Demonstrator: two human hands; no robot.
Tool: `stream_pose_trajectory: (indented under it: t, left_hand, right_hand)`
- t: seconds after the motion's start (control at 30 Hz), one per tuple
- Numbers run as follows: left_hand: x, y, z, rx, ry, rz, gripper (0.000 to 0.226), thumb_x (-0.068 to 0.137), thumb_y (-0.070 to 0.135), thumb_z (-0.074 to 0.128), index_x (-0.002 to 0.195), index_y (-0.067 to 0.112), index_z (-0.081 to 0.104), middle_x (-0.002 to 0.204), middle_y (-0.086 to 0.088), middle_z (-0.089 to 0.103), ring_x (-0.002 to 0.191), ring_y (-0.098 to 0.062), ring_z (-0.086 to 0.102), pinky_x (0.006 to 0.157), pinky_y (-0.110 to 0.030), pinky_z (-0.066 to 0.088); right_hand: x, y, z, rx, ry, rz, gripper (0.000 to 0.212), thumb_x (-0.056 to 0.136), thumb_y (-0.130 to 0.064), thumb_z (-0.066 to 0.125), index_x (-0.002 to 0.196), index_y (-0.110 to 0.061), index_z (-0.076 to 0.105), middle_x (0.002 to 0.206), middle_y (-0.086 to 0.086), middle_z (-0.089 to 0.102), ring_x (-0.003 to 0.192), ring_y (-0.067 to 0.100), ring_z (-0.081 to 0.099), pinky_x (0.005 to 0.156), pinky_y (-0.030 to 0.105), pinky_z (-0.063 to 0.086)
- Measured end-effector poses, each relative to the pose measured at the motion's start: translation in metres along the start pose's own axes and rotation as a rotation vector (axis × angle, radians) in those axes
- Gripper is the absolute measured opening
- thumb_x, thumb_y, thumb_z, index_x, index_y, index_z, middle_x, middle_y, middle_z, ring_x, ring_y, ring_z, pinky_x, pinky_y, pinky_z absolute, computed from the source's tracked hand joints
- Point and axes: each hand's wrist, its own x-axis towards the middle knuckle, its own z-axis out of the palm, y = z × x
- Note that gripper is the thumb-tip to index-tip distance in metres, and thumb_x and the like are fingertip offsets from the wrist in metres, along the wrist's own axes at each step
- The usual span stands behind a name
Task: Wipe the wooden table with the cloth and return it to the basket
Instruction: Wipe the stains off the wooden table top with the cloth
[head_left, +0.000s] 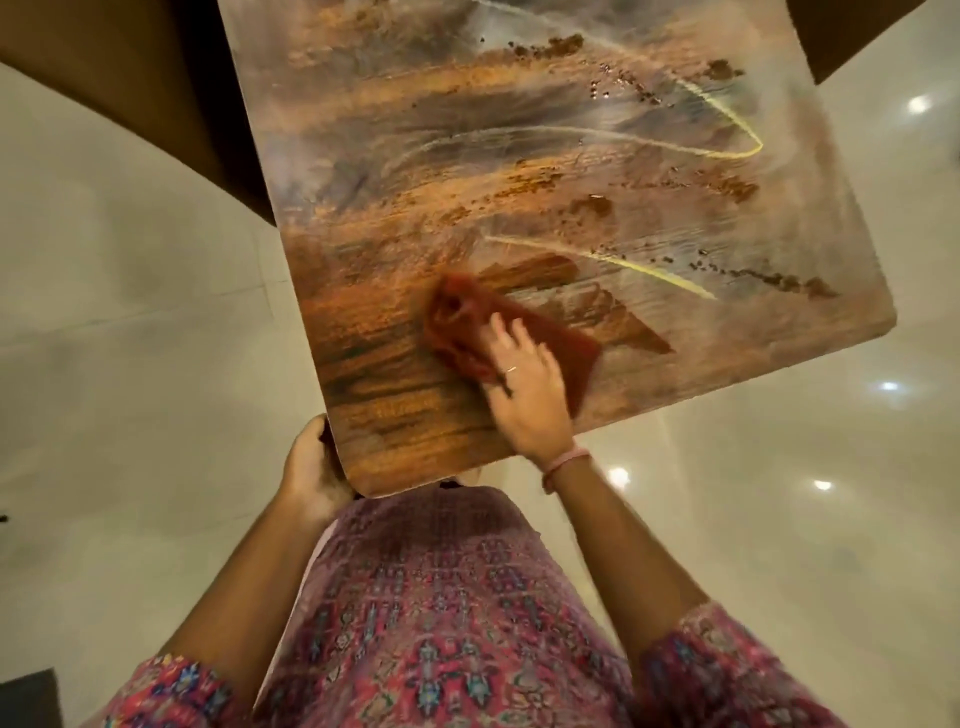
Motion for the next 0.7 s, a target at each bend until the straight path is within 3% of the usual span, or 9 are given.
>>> stream_pose_trajectory:
  t: [0.1,0.2,0.33,0.43,0.5,0.6,0.7]
  left_hand:
    - [-0.005,-0.003,0.002,-0.054,-0.039,-0.006,0.042,0.096,0.032,0.034,0.104,0.011,0.069,0.101,-0.012,0.072,0.086,-0.026,0.07,0.071,-0.039,0.055]
    - [-0.008,-0.003,0.001,-0.038,0.002,0.056,0.035,0.096,0.031,0.038,0.099,0.014,0.069,0.097,-0.005,0.072,0.085,-0.021,0.07,0.071,-0.037,0.055]
    - [-0.012,-0.007,-0.006,-0.034,0.037,0.101,0.028,0.099,0.028,0.037,0.104,0.017,0.062,0.096,-0.001,0.068,0.088,-0.018,0.066,0.074,-0.038,0.055]
    - [-0.018,-0.01,-0.007,-0.095,0.013,0.061,0.027,0.1,0.027,0.037,0.112,0.014,0.058,0.101,-0.004,0.066,0.088,-0.019,0.064,0.067,-0.032,0.058]
    - [-0.023,-0.013,-0.009,-0.117,0.005,0.064,0.027,0.1,0.028,0.037,0.109,0.013,0.058,0.096,-0.005,0.065,0.083,-0.018,0.064,0.061,-0.029,0.057]
    - [-0.03,-0.018,-0.006,-0.166,-0.001,0.067,0.034,0.101,0.033,0.032,0.108,0.013,0.059,0.097,-0.006,0.063,0.084,-0.018,0.061,0.07,-0.03,0.051]
    - [-0.035,-0.023,-0.012,-0.301,-0.055,0.096,0.048,0.098,0.042,0.03,0.12,0.012,0.061,0.115,-0.013,0.065,0.107,-0.027,0.06,0.093,-0.039,0.047]
  right_hand:
    - [-0.048,-0.033,0.039,-0.055,-0.307,-0.376,0.071,0.083,-0.02,0.046,0.151,-0.023,0.029,0.159,-0.007,0.02,0.147,0.009,0.007,0.116,0.03,0.004]
    - [-0.059,-0.002,0.018,-0.027,-0.364,-0.453,0.072,0.082,-0.016,0.049,0.15,-0.026,0.029,0.158,-0.013,0.018,0.144,0.0,0.004,0.116,0.03,0.008]
    - [-0.024,0.047,-0.04,0.036,-0.092,-0.153,0.065,0.082,-0.012,0.045,0.146,-0.021,0.039,0.153,-0.009,0.028,0.145,0.012,0.017,0.117,0.041,0.018]
    - [0.014,0.042,-0.046,0.044,0.106,0.151,0.056,0.096,-0.019,0.044,0.15,-0.02,0.029,0.158,-0.001,0.024,0.148,0.018,0.014,0.118,0.046,0.014]
    - [0.02,0.01,-0.019,-0.05,0.14,0.229,0.06,0.098,-0.024,0.045,0.153,-0.02,0.022,0.161,-0.002,0.017,0.149,0.018,0.009,0.118,0.043,0.011]
    - [-0.015,-0.047,0.039,-0.068,-0.003,-0.095,0.065,0.09,-0.02,0.051,0.15,-0.02,0.029,0.159,-0.001,0.022,0.147,0.019,0.015,0.116,0.04,0.014]
    - [-0.074,-0.078,0.075,-0.095,-0.247,-0.383,0.065,0.086,-0.021,0.046,0.15,-0.02,0.031,0.158,-0.004,0.023,0.147,0.012,0.011,0.116,0.032,0.006]
